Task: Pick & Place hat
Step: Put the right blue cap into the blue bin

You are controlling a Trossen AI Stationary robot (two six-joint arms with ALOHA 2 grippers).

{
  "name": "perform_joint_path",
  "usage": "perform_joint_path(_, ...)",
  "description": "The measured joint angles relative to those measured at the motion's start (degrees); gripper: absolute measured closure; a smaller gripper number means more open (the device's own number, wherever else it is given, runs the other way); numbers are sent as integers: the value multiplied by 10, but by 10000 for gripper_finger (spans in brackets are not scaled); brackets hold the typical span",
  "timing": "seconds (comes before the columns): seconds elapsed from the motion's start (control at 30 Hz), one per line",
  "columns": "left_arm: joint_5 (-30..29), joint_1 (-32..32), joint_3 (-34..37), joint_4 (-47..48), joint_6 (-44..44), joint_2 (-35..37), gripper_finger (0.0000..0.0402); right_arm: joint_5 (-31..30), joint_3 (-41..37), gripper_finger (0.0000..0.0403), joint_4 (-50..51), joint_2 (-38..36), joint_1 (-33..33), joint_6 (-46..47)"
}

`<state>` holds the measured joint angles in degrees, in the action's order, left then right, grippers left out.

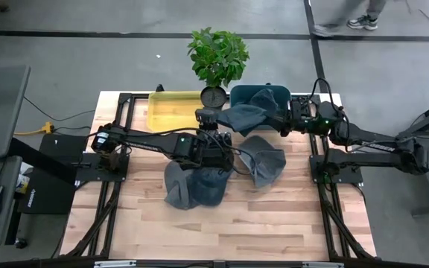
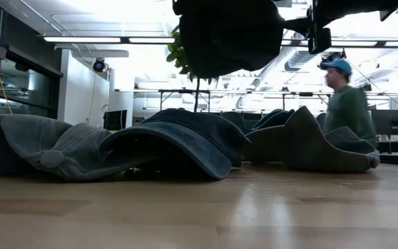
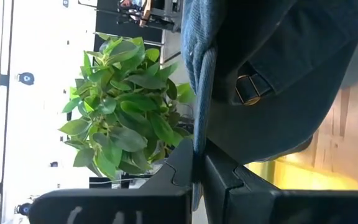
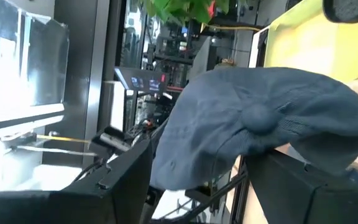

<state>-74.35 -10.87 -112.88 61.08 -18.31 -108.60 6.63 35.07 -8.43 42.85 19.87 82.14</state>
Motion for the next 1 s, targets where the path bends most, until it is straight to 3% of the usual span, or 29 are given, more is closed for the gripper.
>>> perform_joint_path(0.37,3,0,0,-84,-73,0,398,-33,0,155,-5,34,0,-19)
perform_joint_path(0.73,21,0,0,-98,-74,0,398,-73,0,159,-63,45,17,-43)
perform_joint_path(1.0,45,0,0,-119,-68,0,398,-40,0,237,-63,45,42,-74)
